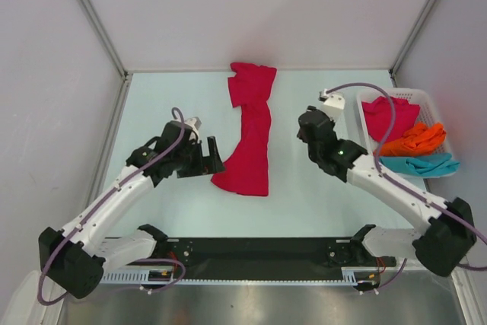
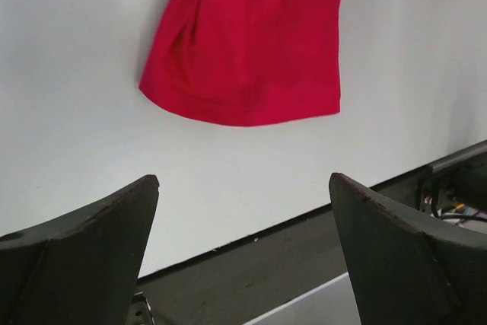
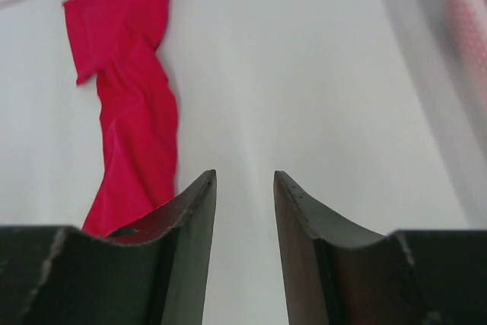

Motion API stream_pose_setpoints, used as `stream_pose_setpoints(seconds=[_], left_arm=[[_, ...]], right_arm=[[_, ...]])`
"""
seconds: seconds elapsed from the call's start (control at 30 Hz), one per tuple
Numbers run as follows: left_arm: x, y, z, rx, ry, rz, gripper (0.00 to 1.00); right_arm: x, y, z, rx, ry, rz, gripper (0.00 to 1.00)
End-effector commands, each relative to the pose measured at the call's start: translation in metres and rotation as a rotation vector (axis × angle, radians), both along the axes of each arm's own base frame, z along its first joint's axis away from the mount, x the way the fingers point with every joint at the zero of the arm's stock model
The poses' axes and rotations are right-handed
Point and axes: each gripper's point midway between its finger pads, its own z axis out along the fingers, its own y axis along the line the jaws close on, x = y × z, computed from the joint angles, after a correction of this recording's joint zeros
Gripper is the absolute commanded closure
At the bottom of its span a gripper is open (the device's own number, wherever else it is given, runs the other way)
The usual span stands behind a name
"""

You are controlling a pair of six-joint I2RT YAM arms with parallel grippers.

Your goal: Fold and stack the t-shirts

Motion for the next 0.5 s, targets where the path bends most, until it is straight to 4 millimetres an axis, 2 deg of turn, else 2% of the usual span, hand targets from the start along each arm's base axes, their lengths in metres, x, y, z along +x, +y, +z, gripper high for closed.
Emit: stream_pose_setpoints(seconds=[0.0,0.03,0.1,0.13,0.2,0.23,0.27,0.3,0.4,0.43,0.47], left_arm=[[0.022,0.023,0.005,-0.025,0.005,0.059,0.0],[0.03,0.035,0.007,-0.023,-0.009,0.092,0.0],[0.036,0.047,0.015,-0.015,-0.034,0.119,0.0],[0.039,0.06,0.023,-0.001,-0.048,0.137,0.0],[0.041,0.072,0.034,0.001,-0.089,0.155,0.0],[0.044,0.083,0.037,0.002,-0.103,0.181,0.0],[0.044,0.086,0.039,-0.011,-0.11,0.188,0.01],[0.043,0.089,0.04,-0.022,-0.116,0.192,0.02],[0.041,0.091,0.032,-0.095,-0.08,0.194,0.03],[0.043,0.088,0.033,-0.129,-0.086,0.18,0.03],[0.048,0.093,0.032,-0.147,-0.087,0.202,0.04]], right_arm=[[0.0,0.045,-0.031,0.017,0.142,0.14,0.56],[-0.001,0.057,-0.032,0.051,0.148,0.184,0.55],[-0.005,0.068,-0.042,0.089,0.168,0.24,0.55],[-0.007,0.08,-0.044,0.163,0.181,0.284,0.55],[-0.008,0.077,-0.062,0.227,0.221,0.291,0.55],[-0.009,0.086,-0.064,0.3,0.232,0.33,0.55],[-0.005,0.08,-0.069,0.332,0.243,0.319,0.55],[-0.009,0.083,-0.08,0.363,0.278,0.342,0.55],[-0.011,0.086,-0.088,0.38,0.305,0.351,0.55],[-0.01,0.088,-0.093,0.38,0.318,0.354,0.55],[-0.01,0.09,-0.095,0.383,0.323,0.363,0.55]])
